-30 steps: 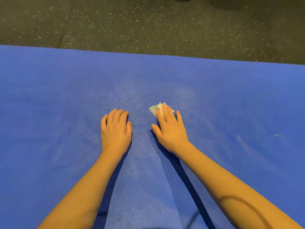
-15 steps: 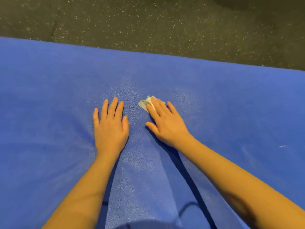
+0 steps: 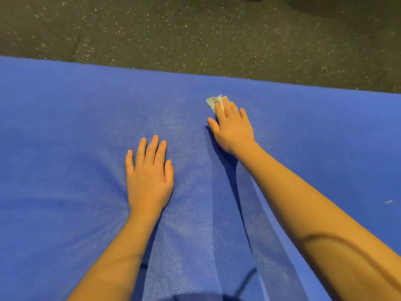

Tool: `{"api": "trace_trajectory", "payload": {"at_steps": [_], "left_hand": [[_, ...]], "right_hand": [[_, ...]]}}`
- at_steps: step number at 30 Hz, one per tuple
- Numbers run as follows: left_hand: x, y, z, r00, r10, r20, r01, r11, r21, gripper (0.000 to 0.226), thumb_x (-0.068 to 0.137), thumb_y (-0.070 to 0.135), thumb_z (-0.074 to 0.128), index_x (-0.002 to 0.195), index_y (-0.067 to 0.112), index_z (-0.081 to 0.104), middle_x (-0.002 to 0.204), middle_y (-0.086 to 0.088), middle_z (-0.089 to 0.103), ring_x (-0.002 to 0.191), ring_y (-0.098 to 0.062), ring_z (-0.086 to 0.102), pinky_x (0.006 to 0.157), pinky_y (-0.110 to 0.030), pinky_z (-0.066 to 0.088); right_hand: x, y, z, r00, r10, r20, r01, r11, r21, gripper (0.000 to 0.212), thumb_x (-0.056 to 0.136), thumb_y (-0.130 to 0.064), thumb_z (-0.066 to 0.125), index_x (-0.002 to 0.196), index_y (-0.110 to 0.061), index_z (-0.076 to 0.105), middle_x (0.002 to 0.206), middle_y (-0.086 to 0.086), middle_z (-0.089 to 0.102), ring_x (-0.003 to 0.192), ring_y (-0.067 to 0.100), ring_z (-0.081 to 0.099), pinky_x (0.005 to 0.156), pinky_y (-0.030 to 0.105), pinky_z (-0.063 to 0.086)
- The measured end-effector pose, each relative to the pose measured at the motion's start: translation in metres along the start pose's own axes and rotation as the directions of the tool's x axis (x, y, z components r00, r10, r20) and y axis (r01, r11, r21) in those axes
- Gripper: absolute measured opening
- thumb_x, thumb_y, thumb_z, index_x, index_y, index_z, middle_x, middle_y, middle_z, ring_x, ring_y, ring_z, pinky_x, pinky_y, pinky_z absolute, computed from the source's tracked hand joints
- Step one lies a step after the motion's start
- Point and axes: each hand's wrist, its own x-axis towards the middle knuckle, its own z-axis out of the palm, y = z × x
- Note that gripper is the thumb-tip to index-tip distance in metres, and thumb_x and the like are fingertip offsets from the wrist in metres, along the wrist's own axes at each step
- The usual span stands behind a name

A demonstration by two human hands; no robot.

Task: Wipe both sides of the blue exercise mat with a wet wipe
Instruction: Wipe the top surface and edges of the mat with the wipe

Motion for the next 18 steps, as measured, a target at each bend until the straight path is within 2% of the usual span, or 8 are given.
{"api": "trace_trajectory", "payload": {"at_steps": [1, 3, 5, 7, 12, 13, 16, 18], "left_hand": [[0.000, 0.000, 0.000, 1.000, 0.001, 0.000, -0.001, 1.000, -0.002, 0.053, 0.096, 0.035, 0.029, 0.139, 0.013, 0.051, 0.150, -0.005, 0.043, 0.142, -0.028, 0.032, 0.115, -0.052, 0.019], [-0.001, 0.000, 0.000, 1.000, 0.001, 0.001, -0.001, 1.000, -0.001, 0.053, 0.096, 0.035, 0.028, 0.139, 0.013, 0.051, 0.150, -0.005, 0.043, 0.142, -0.027, 0.032, 0.115, -0.052, 0.019], [-0.001, 0.000, 0.000, 1.000, 0.003, 0.006, -0.003, 1.000, 0.004, 0.053, 0.095, 0.034, 0.028, 0.138, 0.013, 0.051, 0.149, -0.005, 0.044, 0.141, -0.028, 0.032, 0.114, -0.052, 0.020], [-0.001, -0.001, 0.000, 1.000, 0.004, 0.002, -0.004, 1.000, 0.010, 0.053, 0.095, 0.034, 0.029, 0.138, 0.012, 0.052, 0.149, -0.005, 0.044, 0.141, -0.028, 0.033, 0.114, -0.052, 0.020], [-0.001, 0.000, 0.001, 1.000, 0.009, 0.008, -0.009, 1.000, 0.018, 0.053, 0.095, 0.033, 0.030, 0.139, 0.012, 0.051, 0.149, -0.006, 0.044, 0.141, -0.028, 0.033, 0.114, -0.052, 0.021], [-0.002, 0.000, 0.001, 1.000, 0.011, 0.012, -0.011, 1.000, 0.022, 0.053, 0.095, 0.033, 0.030, 0.138, 0.012, 0.051, 0.149, -0.006, 0.044, 0.141, -0.028, 0.033, 0.114, -0.052, 0.021], [0.000, -0.002, 0.000, 0.999, 0.020, 0.025, -0.021, 1.000, 0.018, 0.054, 0.094, 0.034, 0.029, 0.138, 0.012, 0.052, 0.148, -0.006, 0.045, 0.140, -0.029, 0.035, 0.113, -0.052, 0.021], [0.002, -0.002, -0.003, 0.998, 0.028, 0.052, -0.027, 0.999, -0.028, 0.056, 0.094, 0.036, 0.028, 0.137, 0.011, 0.053, 0.148, -0.006, 0.045, 0.140, -0.029, 0.034, 0.114, -0.053, 0.020]], "right_hand": [[0.008, -0.007, 0.001, 0.999, 0.038, 0.002, -0.038, 0.998, 0.044, 0.059, 0.099, -0.046, 0.030, 0.147, -0.011, 0.024, 0.158, 0.011, 0.012, 0.143, 0.026, 0.014, 0.116, 0.044, 0.012], [0.008, -0.020, 0.003, 0.998, -0.057, 0.006, 0.056, 0.994, 0.091, 0.062, 0.098, -0.047, 0.034, 0.146, -0.010, 0.025, 0.157, 0.012, 0.014, 0.142, 0.028, 0.016, 0.115, 0.044, 0.015], [-0.003, -0.014, 0.003, 0.971, -0.236, 0.036, 0.235, 0.971, 0.034, 0.063, 0.098, -0.047, 0.034, 0.149, -0.013, 0.021, 0.159, 0.009, 0.010, 0.144, 0.025, 0.013, 0.117, 0.042, 0.011], [-0.001, 0.008, -0.002, 0.958, -0.281, 0.054, 0.284, 0.957, -0.053, 0.059, 0.100, -0.044, 0.031, 0.150, -0.017, 0.018, 0.160, 0.005, 0.007, 0.145, 0.021, 0.012, 0.115, 0.041, 0.009], [0.046, 0.006, -0.014, 0.993, 0.097, 0.060, -0.098, 0.995, 0.010, 0.060, 0.100, -0.045, 0.026, 0.151, -0.014, 0.016, 0.159, 0.009, 0.007, 0.145, 0.024, 0.010, 0.116, 0.044, 0.008], [0.050, -0.004, -0.013, 0.997, 0.069, 0.047, -0.071, 0.997, 0.035, 0.062, 0.099, -0.047, 0.028, 0.150, -0.013, 0.018, 0.158, 0.010, 0.010, 0.144, 0.026, 0.014, 0.115, 0.043, 0.012], [0.045, -0.014, -0.011, 0.978, -0.196, 0.064, 0.194, 0.980, 0.038, 0.062, 0.099, -0.047, 0.032, 0.150, -0.015, 0.018, 0.158, 0.007, 0.011, 0.143, 0.024, 0.016, 0.115, 0.042, 0.016], [0.047, 0.000, -0.016, 0.977, -0.192, 0.090, 0.192, 0.981, 0.008, 0.060, 0.100, -0.045, 0.028, 0.152, -0.020, 0.011, 0.160, 0.001, 0.006, 0.145, 0.019, 0.010, 0.117, 0.044, 0.009]]}}
